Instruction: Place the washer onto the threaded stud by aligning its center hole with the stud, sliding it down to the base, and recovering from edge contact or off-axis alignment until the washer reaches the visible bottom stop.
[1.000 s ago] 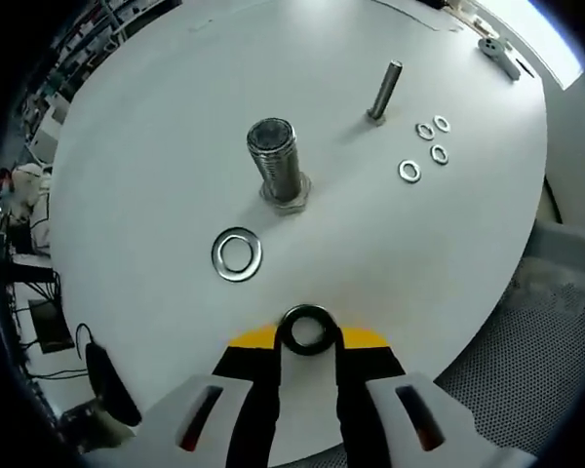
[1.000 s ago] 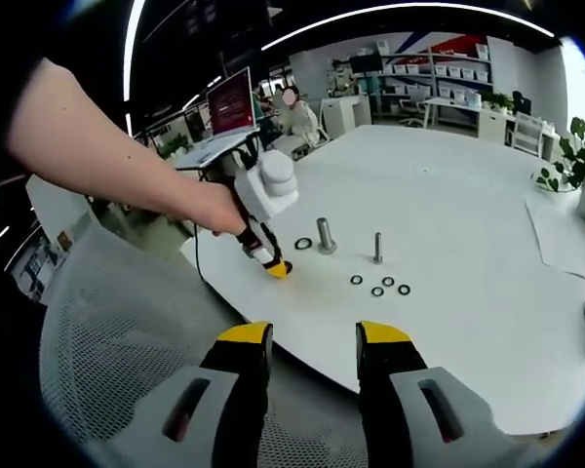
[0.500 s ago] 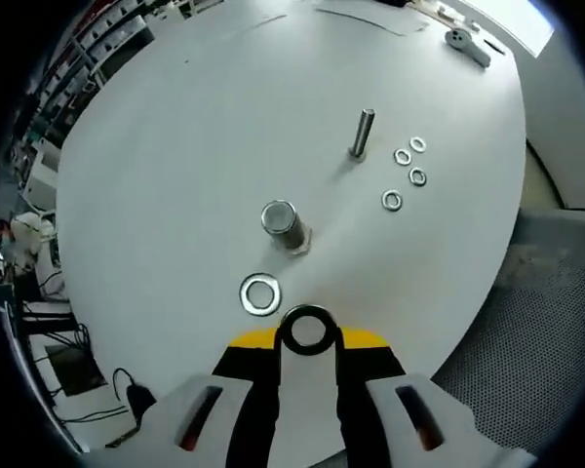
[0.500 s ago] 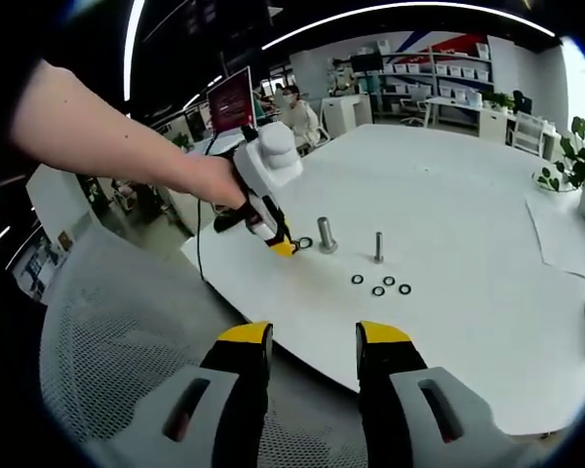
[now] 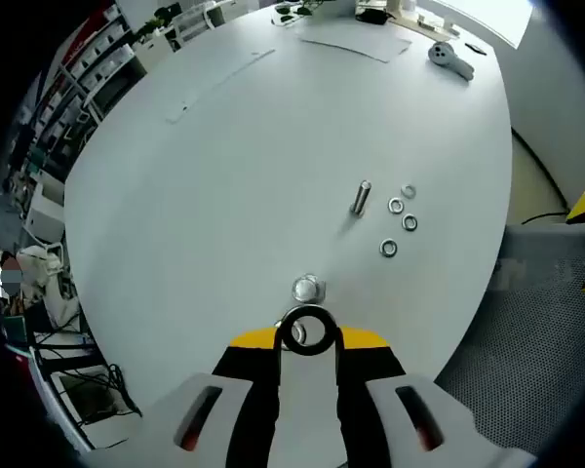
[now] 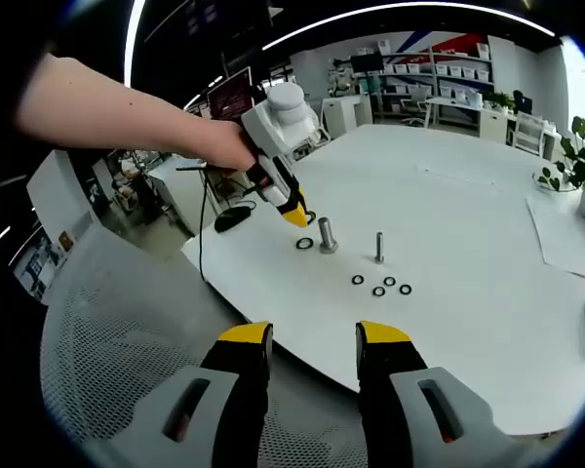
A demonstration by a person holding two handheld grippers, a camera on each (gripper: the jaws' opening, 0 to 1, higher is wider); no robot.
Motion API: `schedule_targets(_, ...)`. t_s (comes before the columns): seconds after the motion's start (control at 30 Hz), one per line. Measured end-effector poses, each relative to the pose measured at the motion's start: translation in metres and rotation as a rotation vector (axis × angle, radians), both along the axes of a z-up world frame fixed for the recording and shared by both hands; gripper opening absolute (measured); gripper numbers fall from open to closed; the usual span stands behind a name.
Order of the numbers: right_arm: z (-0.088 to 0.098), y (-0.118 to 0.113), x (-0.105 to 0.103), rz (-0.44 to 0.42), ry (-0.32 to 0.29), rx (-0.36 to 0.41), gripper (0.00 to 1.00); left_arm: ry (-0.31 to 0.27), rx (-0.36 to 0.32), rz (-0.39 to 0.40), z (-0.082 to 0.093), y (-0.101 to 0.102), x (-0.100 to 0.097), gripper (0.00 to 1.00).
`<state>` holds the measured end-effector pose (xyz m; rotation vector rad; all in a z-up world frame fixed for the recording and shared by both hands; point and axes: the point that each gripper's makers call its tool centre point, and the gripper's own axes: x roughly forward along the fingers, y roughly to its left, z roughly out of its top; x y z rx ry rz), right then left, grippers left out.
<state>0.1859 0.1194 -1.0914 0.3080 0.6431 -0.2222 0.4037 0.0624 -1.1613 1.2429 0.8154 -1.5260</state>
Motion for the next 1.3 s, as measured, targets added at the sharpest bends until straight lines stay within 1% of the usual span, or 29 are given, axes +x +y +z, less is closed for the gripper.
schedule_targets(0.23, 0.000, 0.000, 0.000, 0.000, -0.001, -0.002, 0.37, -0.013, 0.003, -0.033, -0.001, -0.011, -0.006, 0.19)
schedule_targets(0.3, 0.000, 0.000, 0.000, 0.000, -0.001, -0.003, 0.37, -0.023, 0.010, -0.044, -0.005, -0.013, -0.003, 0.19)
schedule_targets(0.33, 0.001, 0.000, 0.000, 0.000, -0.001, -0.003, 0.37, -0.026, 0.017, -0.047, -0.004, -0.012, -0.007, 0.19)
schedule_targets(0.43, 0.001, 0.000, -0.001, -0.001, -0.001, -0.003, 0.37, -0.028, 0.025, -0.048, -0.006, -0.011, -0.011, 0.19)
schedule_targets(0.47, 0.001, 0.000, -0.001, -0.002, -0.002, -0.003, 0.37, -0.028, 0.026, -0.049, -0.008, -0.013, -0.006, 0.19)
schedule_targets(0.5, 0.001, -0.001, -0.001, -0.002, -0.002, -0.004, 0.37, -0.029, 0.026, -0.050, -0.009, -0.014, -0.006, 0.19)
schedule_targets(0.57, 0.001, -0.001, 0.000, -0.001, -0.002, -0.004, 0.37, -0.028, 0.026, -0.054, -0.008, -0.014, -0.012, 0.19)
schedule_targets(0.63, 0.001, -0.001, 0.000, 0.000, -0.001, -0.004, 0.37, -0.029, 0.028, -0.058, -0.009, -0.017, -0.012, 0.19)
schedule_targets(0.7, 0.001, -0.001, 0.000, 0.000, -0.002, -0.004, 0.37, -0.036, 0.031, -0.063, -0.009, -0.015, -0.012, 0.19)
schedule_targets(0.73, 0.001, -0.001, 0.000, 0.000, -0.002, -0.004, 0.37, -0.041, 0.037, -0.069, -0.014, -0.017, -0.010, 0.19)
schedule_targets(0.83, 0.001, 0.000, 0.000, 0.003, -0.002, -0.003, 0.37, -0.046, 0.036, -0.074, -0.013, -0.017, -0.011, 0.19)
schedule_targets(0.87, 0.001, 0.000, 0.000, 0.003, -0.002, -0.003, 0.37, -0.046, 0.041, -0.071, -0.017, -0.019, -0.005, 0.19)
schedule_targets(0.9, 0.001, 0.000, 0.000, 0.004, -0.002, -0.003, 0.37, -0.050, 0.043, -0.074, -0.019, -0.020, -0.002, 0.19)
schedule_targets(0.93, 0.000, 0.000, 0.000, 0.004, -0.002, -0.003, 0.37, -0.050, 0.045, -0.075, -0.019, -0.019, -0.006, 0.19)
schedule_targets(1.03, 0.000, 0.001, 0.000, 0.008, 0.001, 0.000, 0.36, -0.063, 0.064, -0.095, -0.026, -0.019, -0.005, 0.19)
schedule_targets(1.07, 0.000, 0.001, 0.000, 0.006, 0.000, -0.001, 0.36, -0.068, 0.066, -0.105, -0.024, -0.020, -0.007, 0.19)
schedule_targets(1.1, 0.000, 0.000, 0.000, 0.004, -0.002, 0.000, 0.36, -0.071, 0.081, -0.107, -0.025, -0.019, -0.007, 0.19)
schedule_targets(1.13, 0.001, 0.000, 0.000, 0.003, -0.002, 0.001, 0.36, -0.071, 0.073, -0.112, -0.032, -0.024, -0.004, 0.19)
schedule_targets(1.17, 0.001, 0.000, 0.000, 0.003, -0.002, 0.001, 0.36, -0.069, 0.086, -0.109, -0.036, -0.024, -0.003, 0.19)
schedule_targets(1.2, 0.000, 0.000, 0.000, 0.004, -0.001, 0.000, 0.36, -0.073, 0.090, -0.110, -0.032, -0.017, -0.012, 0.19)
schedule_targets(1.3, -0.001, 0.000, -0.001, 0.006, 0.003, 0.001, 0.36, -0.072, 0.096, -0.109, -0.038, -0.017, -0.010, 0.19)
